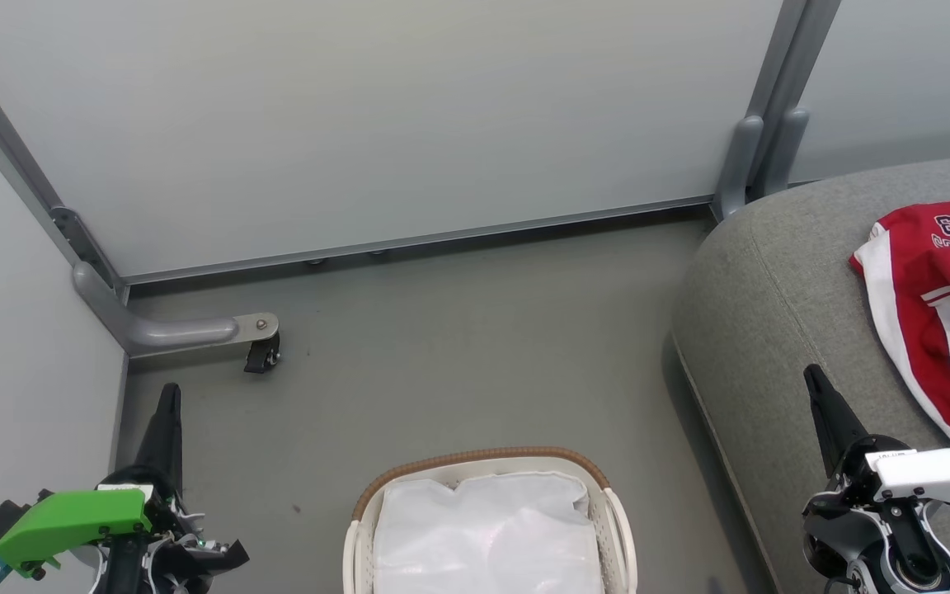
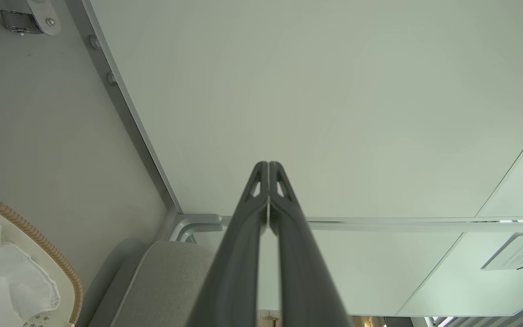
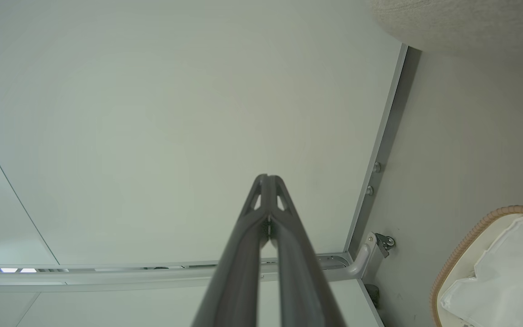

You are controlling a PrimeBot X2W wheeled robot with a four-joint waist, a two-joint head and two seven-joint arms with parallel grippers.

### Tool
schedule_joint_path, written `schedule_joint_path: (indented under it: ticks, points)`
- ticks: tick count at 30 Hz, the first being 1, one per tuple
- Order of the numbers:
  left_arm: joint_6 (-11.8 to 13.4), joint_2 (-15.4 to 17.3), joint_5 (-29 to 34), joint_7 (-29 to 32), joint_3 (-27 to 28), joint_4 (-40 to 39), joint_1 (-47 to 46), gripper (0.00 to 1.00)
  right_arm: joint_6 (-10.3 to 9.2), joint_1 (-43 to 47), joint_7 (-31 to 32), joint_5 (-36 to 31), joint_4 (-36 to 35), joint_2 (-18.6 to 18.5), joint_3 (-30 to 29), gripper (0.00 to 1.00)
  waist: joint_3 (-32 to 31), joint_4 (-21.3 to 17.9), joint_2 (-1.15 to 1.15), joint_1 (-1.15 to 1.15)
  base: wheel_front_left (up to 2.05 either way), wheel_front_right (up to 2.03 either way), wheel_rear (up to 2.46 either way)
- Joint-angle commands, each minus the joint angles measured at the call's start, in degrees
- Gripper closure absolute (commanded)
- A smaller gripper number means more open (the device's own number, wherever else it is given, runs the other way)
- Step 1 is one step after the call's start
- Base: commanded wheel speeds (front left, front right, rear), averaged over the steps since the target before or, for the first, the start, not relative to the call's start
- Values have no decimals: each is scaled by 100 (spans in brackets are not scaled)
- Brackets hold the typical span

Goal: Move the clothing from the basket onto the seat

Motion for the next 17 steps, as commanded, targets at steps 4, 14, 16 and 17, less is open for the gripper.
schedule_joint_path:
  ticks: [4, 14, 16, 17]
  points:
    - [-20, 38, -17, 18, 12, -9, -60, 100, -2, 62, 8, 19, -20, -34, -10, 100, 0, 0, 0, 0, 0, 0, 0]
    - [-20, 38, -18, 18, 12, -10, -60, 100, -2, 62, 8, 19, -20, -34, -10, 100, 0, 0, 0, 0, 0, 0, 0]
    - [-20, 38, -18, 18, 12, -10, -60, 100, -2, 62, 7, 19, -20, -34, -10, 100, 0, 0, 0, 0, 0, 0, 0]
    - [-20, 38, -18, 19, 12, -10, -60, 100, -2, 62, 7, 19, -20, -34, -10, 100, 0, 0, 0, 0, 0, 0, 0]
